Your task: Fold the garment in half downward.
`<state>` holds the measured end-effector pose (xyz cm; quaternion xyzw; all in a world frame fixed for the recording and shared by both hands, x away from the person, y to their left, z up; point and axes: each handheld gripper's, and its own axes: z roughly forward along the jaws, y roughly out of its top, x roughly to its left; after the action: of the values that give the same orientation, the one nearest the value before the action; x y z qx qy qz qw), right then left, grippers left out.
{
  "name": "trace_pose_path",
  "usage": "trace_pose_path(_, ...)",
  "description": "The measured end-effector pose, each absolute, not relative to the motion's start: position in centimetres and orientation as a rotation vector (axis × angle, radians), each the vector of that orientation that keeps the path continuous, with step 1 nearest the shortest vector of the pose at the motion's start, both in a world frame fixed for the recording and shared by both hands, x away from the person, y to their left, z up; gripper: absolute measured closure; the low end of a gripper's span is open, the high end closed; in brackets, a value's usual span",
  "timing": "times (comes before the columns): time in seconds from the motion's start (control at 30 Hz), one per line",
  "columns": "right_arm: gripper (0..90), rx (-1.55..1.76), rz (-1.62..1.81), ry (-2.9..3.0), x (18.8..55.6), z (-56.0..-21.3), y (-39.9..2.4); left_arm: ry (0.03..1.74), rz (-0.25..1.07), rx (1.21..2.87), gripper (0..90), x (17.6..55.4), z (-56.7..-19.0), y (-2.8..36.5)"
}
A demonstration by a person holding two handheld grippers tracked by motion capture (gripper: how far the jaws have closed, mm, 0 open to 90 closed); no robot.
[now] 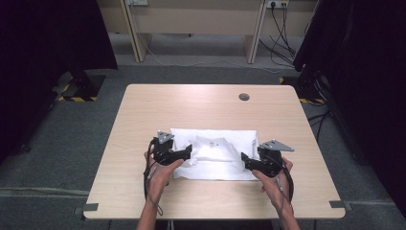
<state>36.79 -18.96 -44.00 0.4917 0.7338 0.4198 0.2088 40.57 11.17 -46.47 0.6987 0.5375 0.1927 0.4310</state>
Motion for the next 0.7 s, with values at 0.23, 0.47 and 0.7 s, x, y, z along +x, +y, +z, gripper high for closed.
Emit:
trace_pose_path(0.23, 42.0, 1.332, 1.177, 2.075, 37.0, -44.4, -18.0, 1.335, 0.481, 1.771, 29.6, 41.0, -46.7, 10.5)
trace_pose_path(0.47, 71.0, 1.254, 1.143, 2.144, 37.7, -45.7, -17.5, 1.277, 0.505, 1.788, 60.5, 40.8, -47.1, 10.2)
trace_pose_path(0.7, 84.2, 1.146, 1.177, 2.119, 36.6, -44.6, -17.9, 1.175, 0.56, 1.705, 78.5, 39.0, -46.3, 11.2)
